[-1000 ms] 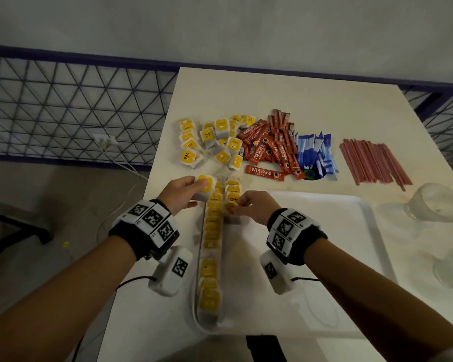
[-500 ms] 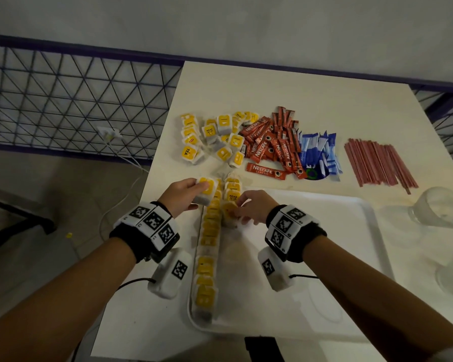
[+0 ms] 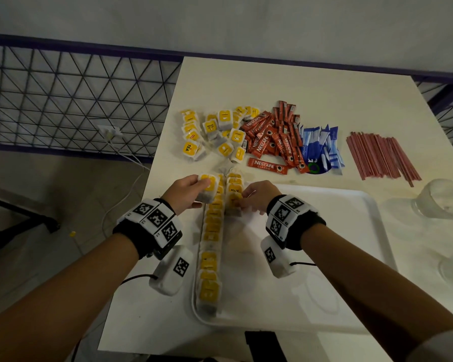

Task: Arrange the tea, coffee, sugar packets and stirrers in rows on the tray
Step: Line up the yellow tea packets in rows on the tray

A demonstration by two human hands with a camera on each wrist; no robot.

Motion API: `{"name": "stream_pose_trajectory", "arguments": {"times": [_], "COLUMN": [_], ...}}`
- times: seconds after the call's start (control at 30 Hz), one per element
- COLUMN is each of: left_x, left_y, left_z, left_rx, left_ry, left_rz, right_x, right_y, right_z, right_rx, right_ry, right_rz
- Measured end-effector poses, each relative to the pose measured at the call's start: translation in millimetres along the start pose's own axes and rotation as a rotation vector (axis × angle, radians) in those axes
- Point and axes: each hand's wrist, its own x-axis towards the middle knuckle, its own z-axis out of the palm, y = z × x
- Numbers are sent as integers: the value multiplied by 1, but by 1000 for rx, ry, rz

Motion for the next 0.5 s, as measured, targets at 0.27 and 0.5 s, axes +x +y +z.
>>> {"name": "stream_pose_trajectory", "arguments": {"times": [0.27,0.5], "left_x": [1,2], "left_y": [-4,-5], "left_z": [-2,-3], "left_rx": [62,116], "left_ry": [-16,-49], "left_rz": [10,27], "right_x": [0,-3], "right_y": [-2,5], "right_z": [2,-1], "right_rx": [-19,-9], "right_ry": [27,90], "right_rz": [16,-11]}}
